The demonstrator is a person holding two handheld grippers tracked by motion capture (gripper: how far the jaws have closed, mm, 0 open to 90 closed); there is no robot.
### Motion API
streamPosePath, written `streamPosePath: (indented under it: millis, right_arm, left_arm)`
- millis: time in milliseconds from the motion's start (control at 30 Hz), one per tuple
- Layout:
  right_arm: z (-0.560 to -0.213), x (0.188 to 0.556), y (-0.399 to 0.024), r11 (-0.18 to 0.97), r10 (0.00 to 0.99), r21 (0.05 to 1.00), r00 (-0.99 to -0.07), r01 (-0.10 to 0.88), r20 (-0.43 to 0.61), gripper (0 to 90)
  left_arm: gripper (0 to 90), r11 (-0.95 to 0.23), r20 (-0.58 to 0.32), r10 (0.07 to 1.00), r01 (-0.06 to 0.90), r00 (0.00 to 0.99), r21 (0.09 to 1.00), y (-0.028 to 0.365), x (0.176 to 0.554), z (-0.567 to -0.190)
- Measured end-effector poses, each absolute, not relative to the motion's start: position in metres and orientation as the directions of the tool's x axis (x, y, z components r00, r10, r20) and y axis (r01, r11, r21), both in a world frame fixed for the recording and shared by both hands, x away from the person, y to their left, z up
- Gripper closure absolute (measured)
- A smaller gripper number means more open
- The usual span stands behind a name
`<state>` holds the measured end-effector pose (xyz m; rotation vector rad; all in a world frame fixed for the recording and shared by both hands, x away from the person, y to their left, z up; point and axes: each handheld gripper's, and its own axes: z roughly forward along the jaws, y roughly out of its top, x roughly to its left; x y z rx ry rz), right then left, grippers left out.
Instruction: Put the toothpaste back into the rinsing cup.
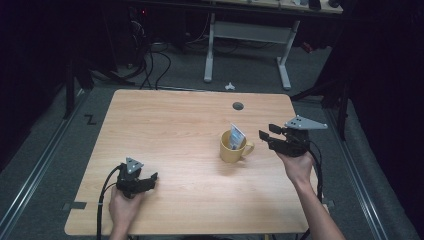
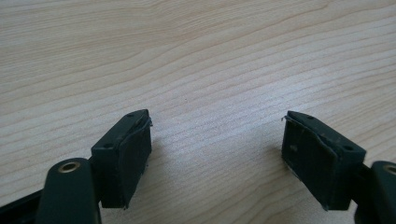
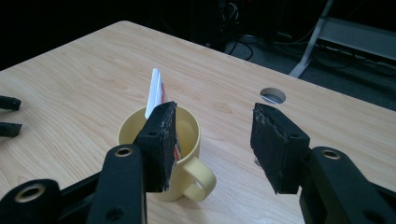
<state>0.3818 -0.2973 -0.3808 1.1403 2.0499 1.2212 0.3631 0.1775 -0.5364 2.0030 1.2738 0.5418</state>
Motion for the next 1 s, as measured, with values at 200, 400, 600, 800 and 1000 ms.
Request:
streamPosePath:
  millis: [200,400,600,800,1000]
  right_arm:
    - [-0.381,0.379,-0.306,0.220,0.859,0.885,-0.511,0.410,0.023,50.7]
    - [-0.383,0.376,-0.312,0.212,0.865,0.886,-0.502,0.412,0.026,50.9]
    - [-0.386,0.374,-0.317,0.191,0.871,0.889,-0.490,0.417,0.043,51.3]
    - [-0.389,0.373,-0.320,0.186,0.871,0.890,-0.488,0.417,0.047,51.9]
    - [-0.393,0.370,-0.324,0.176,0.876,0.887,-0.479,0.426,0.056,53.1]
  left_arm:
    - [24.3,-0.278,-0.017,0.902,0.613,0.431,0.739,0.177,0.363,-0.536]
    - [24.3,-0.279,-0.017,0.902,0.613,0.431,0.739,0.177,0.363,-0.536]
    - [24.3,-0.279,-0.017,0.902,0.613,0.431,0.739,0.177,0.363,-0.536]
    - [24.3,-0.278,-0.017,0.902,0.613,0.430,0.739,0.177,0.363,-0.536]
    - [24.3,-0.279,-0.017,0.902,0.613,0.431,0.739,0.177,0.363,-0.536]
